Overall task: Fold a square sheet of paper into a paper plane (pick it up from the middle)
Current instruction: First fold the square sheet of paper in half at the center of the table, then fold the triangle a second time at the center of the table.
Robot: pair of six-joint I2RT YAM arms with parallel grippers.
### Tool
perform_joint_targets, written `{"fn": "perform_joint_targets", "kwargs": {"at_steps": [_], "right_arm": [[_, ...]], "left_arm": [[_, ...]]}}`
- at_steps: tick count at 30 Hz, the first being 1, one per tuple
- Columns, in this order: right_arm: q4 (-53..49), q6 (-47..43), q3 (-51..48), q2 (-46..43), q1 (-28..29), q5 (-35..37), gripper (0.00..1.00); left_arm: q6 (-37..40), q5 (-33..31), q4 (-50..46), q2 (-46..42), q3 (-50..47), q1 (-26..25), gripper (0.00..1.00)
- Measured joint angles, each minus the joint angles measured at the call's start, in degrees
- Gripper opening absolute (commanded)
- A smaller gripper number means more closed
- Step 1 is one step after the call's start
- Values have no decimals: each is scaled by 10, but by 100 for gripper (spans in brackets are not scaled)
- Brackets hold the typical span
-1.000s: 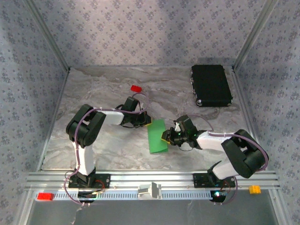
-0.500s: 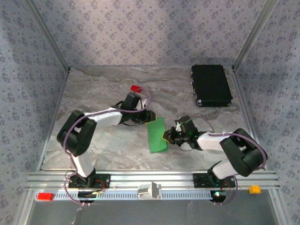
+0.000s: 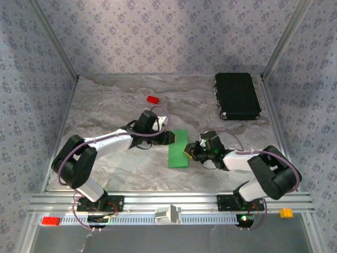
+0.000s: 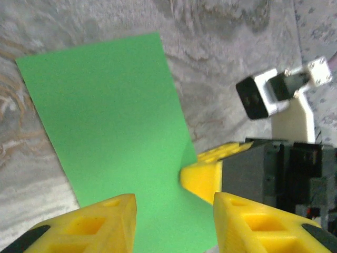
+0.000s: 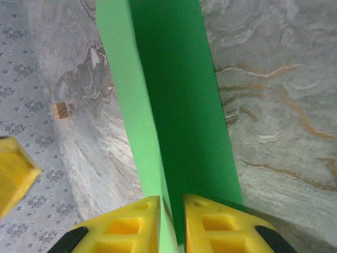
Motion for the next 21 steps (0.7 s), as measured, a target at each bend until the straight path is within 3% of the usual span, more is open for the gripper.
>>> {"fn": "perform_joint_targets", "kwargs": {"at_steps": [5, 8, 15, 21], "right_arm": [[-5, -16, 20, 2, 0, -28, 19], [-11, -26, 38, 9, 0, -40, 19], [-27, -31, 42, 17, 0, -47, 12], [-33, -30, 42, 17, 0, -47, 12]], "left_arm": [[20, -34, 2, -36, -31, -38, 36], [39, -85, 2, -65, -53, -80, 34], [78, -281, 4, -159, -113, -208, 43], [103, -373, 2, -150, -114, -269, 52]]}}
